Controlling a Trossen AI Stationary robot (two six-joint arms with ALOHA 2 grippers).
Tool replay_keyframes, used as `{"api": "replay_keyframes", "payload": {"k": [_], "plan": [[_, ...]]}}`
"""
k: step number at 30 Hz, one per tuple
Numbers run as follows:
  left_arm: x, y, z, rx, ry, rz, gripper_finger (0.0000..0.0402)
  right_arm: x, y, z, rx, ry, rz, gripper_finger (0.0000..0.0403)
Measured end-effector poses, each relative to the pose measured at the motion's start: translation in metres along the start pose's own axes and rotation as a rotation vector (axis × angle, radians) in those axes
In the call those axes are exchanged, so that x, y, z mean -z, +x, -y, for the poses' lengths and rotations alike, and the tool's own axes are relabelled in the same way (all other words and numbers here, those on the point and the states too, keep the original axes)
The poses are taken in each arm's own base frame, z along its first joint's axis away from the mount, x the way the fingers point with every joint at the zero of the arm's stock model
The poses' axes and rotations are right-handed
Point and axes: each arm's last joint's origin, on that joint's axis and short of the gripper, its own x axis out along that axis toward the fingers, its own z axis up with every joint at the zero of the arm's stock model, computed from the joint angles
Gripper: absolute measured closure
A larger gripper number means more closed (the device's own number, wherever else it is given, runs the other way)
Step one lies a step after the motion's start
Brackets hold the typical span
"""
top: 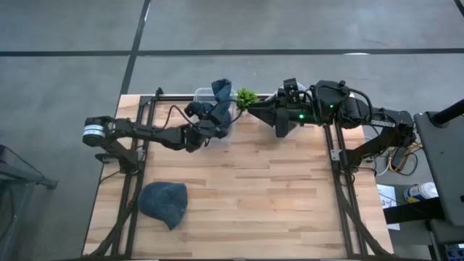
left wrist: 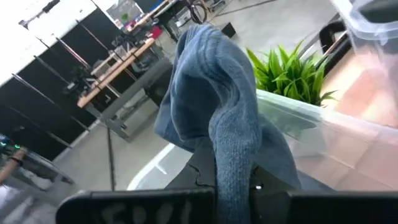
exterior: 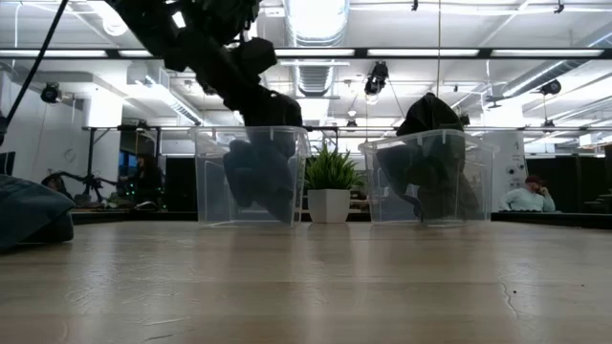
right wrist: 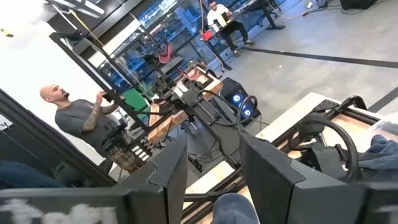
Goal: Pick & Place hat
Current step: Put the right blue cap in the left transparent bin
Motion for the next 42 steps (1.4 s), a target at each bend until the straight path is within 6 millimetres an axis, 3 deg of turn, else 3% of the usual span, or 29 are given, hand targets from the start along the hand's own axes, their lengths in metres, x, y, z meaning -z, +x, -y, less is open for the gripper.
{"api": "replay_keyframes", "payload": {"k": [10, 15, 23, 30, 36, 42], "plan": [[-0.001, -0.018, -0.008, 0.216, -0.313, -0.006, 0.0397, 0.002, 0.001, 0.002, 0.010, -0.005, -0.003, 0.0262], [0.004, -0.025, -0.018, 0.229, -0.508, -0.098, 0.0397, 0.004, 0.002, 0.003, 0.017, -0.007, -0.007, 0.0262], [0.020, -0.029, -0.016, 0.344, -0.648, -0.208, 0.0397, 0.005, 0.003, 0.004, 0.020, -0.019, -0.010, 0.0262], [0.039, -0.030, -0.015, 0.322, -0.846, -0.260, 0.0397, 0.007, 0.004, 0.006, 0.026, -0.020, -0.017, 0.0262], [0.036, -0.034, -0.023, 0.312, -0.995, -0.177, 0.0397, 0.010, 0.005, 0.008, 0.033, -0.021, -0.026, 0.0262], [0.042, -0.038, -0.030, 0.296, -1.071, -0.201, 0.0392, 0.011, 0.006, 0.008, 0.036, -0.021, -0.030, 0.0262]]}}
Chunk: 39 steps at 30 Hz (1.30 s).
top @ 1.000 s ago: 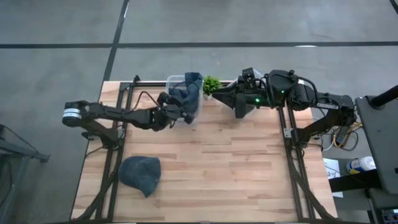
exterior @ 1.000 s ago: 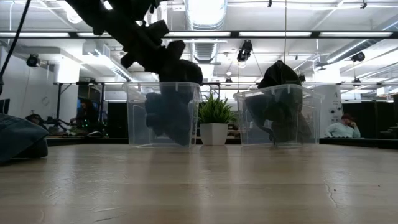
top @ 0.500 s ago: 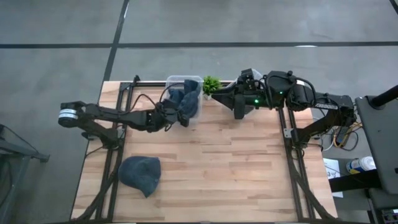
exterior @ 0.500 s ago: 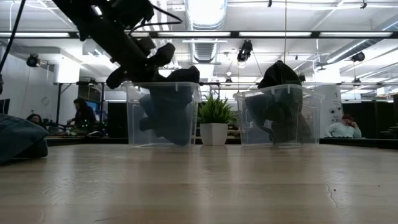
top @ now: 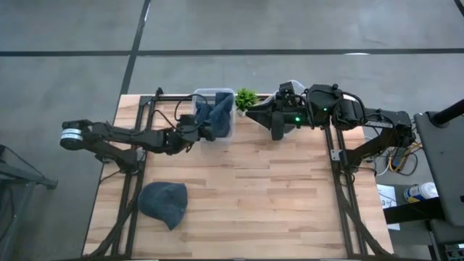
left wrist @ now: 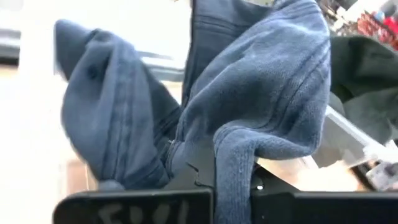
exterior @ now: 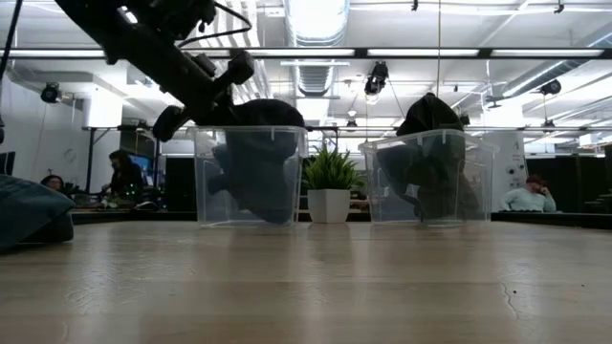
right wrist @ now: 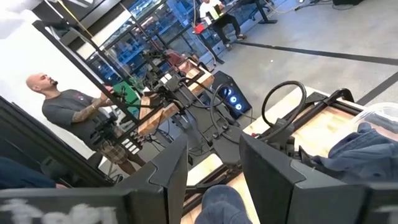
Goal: Pick & Place hat
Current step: Put the right blue cap in the left transparent bin, then put the blue cap in the left transparent bin
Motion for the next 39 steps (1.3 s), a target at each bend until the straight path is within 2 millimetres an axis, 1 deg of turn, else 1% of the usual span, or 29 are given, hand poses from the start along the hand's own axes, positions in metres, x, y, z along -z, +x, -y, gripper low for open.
{"api": "replay_keyframes", "payload": {"k": [3, 7, 12, 22, 25, 29, 34, 36, 39], "plan": [[0.000, -0.003, -0.005, -0.020, -0.066, -0.011, 0.0377, 0.000, 0.000, 0.000, -0.001, 0.001, 0.001, 0.0262], [-0.003, -0.008, -0.007, -0.009, -0.082, -0.008, 0.0349, 0.000, 0.000, 0.000, 0.000, 0.003, -0.001, 0.0262], [-0.013, -0.016, -0.005, 0.025, -0.113, 0.013, 0.0306, 0.000, 0.000, 0.000, 0.000, 0.003, -0.001, 0.0262], [-0.033, -0.036, -0.003, 0.115, -0.124, 0.040, 0.0206, 0.001, 0.000, 0.000, 0.000, 0.002, -0.002, 0.0262], [-0.042, -0.044, -0.004, 0.146, -0.149, 0.062, 0.0184, 0.001, 0.000, 0.000, 0.002, 0.001, -0.006, 0.0262], [-0.057, -0.059, -0.003, 0.198, -0.113, 0.102, 0.0171, 0.002, 0.001, 0.001, -0.002, -0.005, -0.013, 0.0262], [-0.086, -0.085, 0.004, 0.334, -0.059, 0.139, 0.0168, 0.005, 0.001, 0.003, 0.016, -0.013, -0.039, 0.0262], [-0.096, -0.095, 0.007, 0.377, -0.013, 0.118, 0.0168, 0.006, 0.001, 0.004, 0.026, -0.018, -0.051, 0.0262], [-0.107, -0.110, 0.011, 0.379, 0.047, 0.032, 0.0168, 0.007, 0.001, 0.005, 0.036, -0.020, -0.062, 0.0262]]}}
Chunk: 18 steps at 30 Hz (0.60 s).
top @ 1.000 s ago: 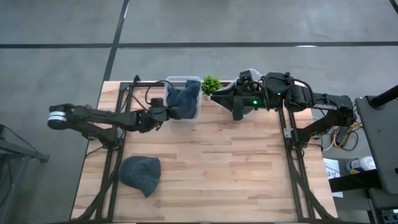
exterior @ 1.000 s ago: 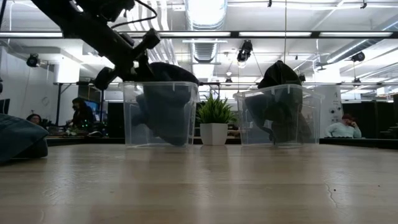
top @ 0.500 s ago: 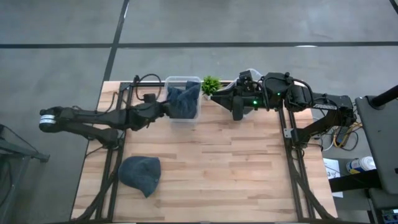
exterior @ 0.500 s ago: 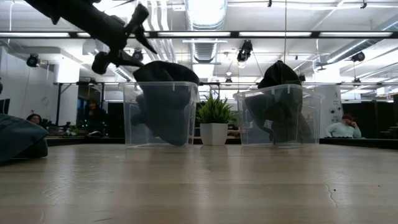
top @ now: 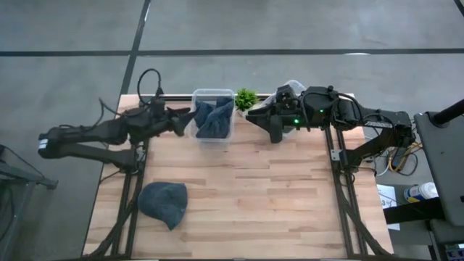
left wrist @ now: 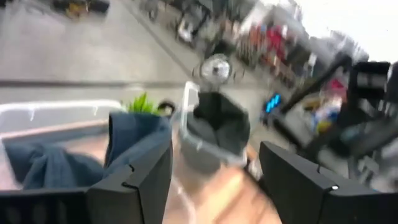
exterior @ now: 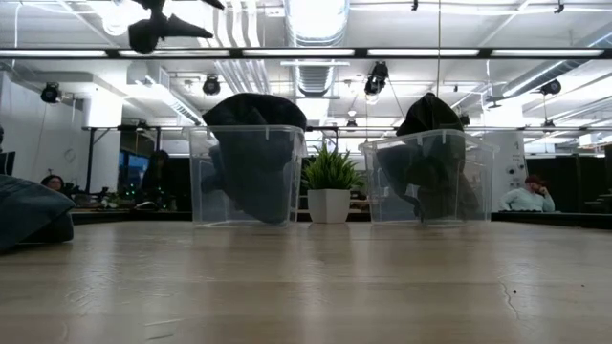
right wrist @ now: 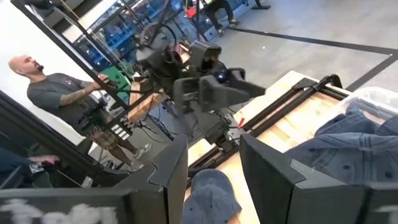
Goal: Pick & Place hat
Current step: Put the blue cap in the left transparent bin
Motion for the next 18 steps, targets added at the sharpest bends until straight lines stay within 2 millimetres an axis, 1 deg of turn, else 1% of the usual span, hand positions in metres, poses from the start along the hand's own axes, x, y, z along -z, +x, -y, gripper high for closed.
{"api": "replay_keyframes", "payload": {"k": [4, 9, 13, 18], "plan": [[-0.011, -0.014, 0.013, 0.047, 0.073, -0.157, 0.0168, 0.001, 0.000, 0.001, 0.005, -0.001, -0.006, 0.0262], [-0.016, -0.028, 0.033, 0.243, 0.152, -0.296, 0.0168, 0.003, 0.000, 0.003, 0.029, 0.003, -0.033, 0.0262], [-0.014, -0.038, 0.044, 0.342, 0.174, -0.343, 0.0168, 0.005, 0.001, 0.004, 0.039, 0.024, -0.043, 0.0262], [-0.004, -0.048, 0.049, 0.398, 0.205, -0.432, 0.0168, 0.009, 0.003, 0.006, 0.049, 0.057, -0.051, 0.0262]]}}
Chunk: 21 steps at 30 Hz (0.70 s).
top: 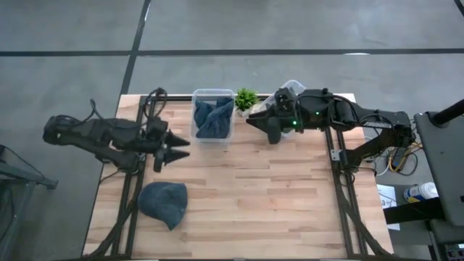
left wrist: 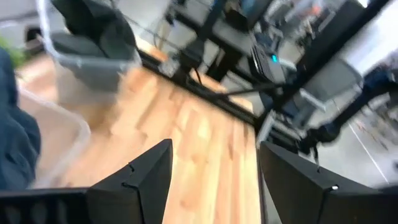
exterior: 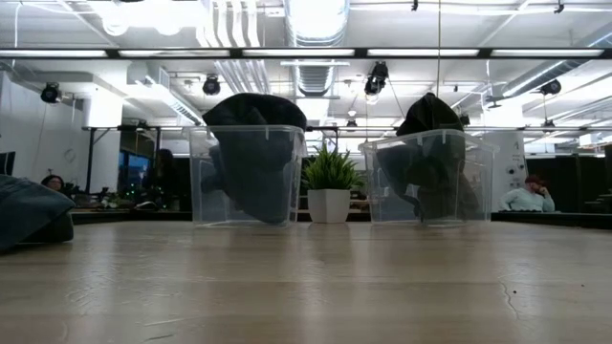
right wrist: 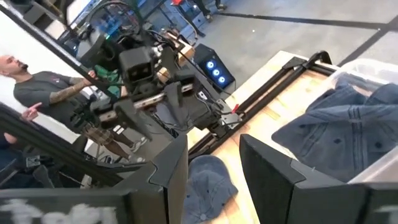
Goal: Pick & Place hat
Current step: Put the blue cap in the left transparent bin
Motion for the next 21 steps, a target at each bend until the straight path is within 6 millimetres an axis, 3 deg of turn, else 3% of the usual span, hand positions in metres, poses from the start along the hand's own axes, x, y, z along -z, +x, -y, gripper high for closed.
{"api": "replay_keyframes", "payload": {"k": [13, 21], "plan": [[0.049, 0.008, 0.004, -0.053, 0.024, -0.398, 0.0168, 0.019, 0.038, 0.009, 0.074, 0.063, -0.068, 0.0262], [0.089, 0.018, -0.014, -0.133, -0.013, -0.563, 0.0168, 0.026, 0.054, 0.012, 0.084, 0.077, -0.086, 0.0262]]}}
